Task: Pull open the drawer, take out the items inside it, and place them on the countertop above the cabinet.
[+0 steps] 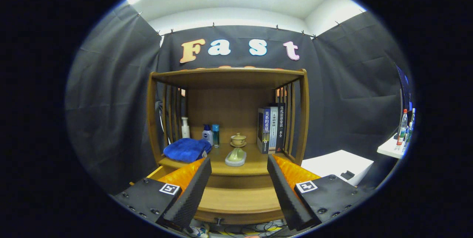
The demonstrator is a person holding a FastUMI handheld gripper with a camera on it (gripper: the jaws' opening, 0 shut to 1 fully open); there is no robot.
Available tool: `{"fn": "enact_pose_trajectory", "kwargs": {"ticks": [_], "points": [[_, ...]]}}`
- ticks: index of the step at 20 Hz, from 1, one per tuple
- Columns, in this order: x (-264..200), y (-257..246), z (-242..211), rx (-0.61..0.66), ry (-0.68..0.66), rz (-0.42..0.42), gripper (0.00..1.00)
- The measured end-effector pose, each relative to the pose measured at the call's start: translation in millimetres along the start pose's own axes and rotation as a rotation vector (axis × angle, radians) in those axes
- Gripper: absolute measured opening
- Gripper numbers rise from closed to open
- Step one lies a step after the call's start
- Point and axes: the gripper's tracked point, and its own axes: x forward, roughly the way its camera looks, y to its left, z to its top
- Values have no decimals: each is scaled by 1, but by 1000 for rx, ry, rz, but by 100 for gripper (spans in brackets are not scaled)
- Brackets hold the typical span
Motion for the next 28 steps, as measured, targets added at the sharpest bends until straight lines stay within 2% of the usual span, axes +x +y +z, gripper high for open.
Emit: {"fn": "enact_pose_trajectory", "kwargs": {"ticks": [4, 8, 11, 15, 19, 26, 28], "points": [[-27, 41, -29, 31, -26, 31, 99], [-38, 66, -75, -59, -34, 42, 98], [-37, 84, -111, -38, -14, 66, 98], [-22, 78, -148, -39, 3, 58, 99], [-6, 60, -175, -61, 17, 6, 99], [18, 44, -193, -31, 31, -40, 98], [23, 50, -197, 0, 45, -21, 97]]}}
